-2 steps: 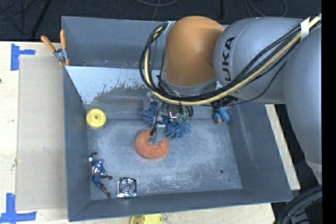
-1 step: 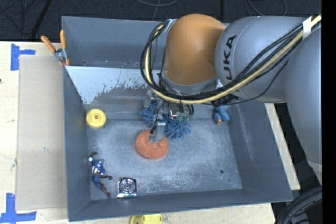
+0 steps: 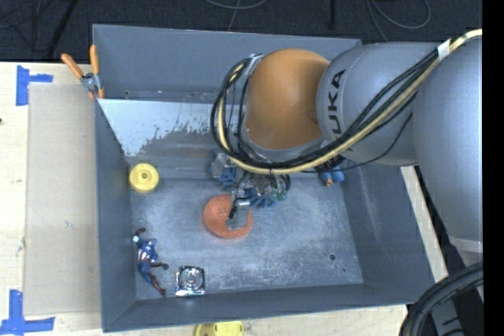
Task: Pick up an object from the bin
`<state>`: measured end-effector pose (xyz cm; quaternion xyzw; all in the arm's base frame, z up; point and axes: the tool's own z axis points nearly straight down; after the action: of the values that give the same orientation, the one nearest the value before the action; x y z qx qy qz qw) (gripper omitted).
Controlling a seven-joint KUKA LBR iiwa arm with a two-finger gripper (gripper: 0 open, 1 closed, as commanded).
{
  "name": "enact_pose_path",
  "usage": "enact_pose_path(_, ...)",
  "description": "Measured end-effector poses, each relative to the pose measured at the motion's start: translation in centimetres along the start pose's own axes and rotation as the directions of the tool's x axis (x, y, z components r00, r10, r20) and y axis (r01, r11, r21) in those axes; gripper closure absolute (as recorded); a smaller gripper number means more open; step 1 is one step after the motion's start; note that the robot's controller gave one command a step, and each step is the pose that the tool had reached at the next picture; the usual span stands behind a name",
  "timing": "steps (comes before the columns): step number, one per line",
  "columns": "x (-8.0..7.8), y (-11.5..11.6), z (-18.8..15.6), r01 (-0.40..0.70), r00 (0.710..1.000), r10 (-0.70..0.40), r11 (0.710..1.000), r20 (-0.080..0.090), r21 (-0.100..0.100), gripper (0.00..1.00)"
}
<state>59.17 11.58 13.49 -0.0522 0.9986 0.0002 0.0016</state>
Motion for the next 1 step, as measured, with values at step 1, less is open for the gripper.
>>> enact_pose_path(1,2.48,-0.9,6.43,0.046,0.999,-0.046,0.999,-0.004,-0.001,1.0)
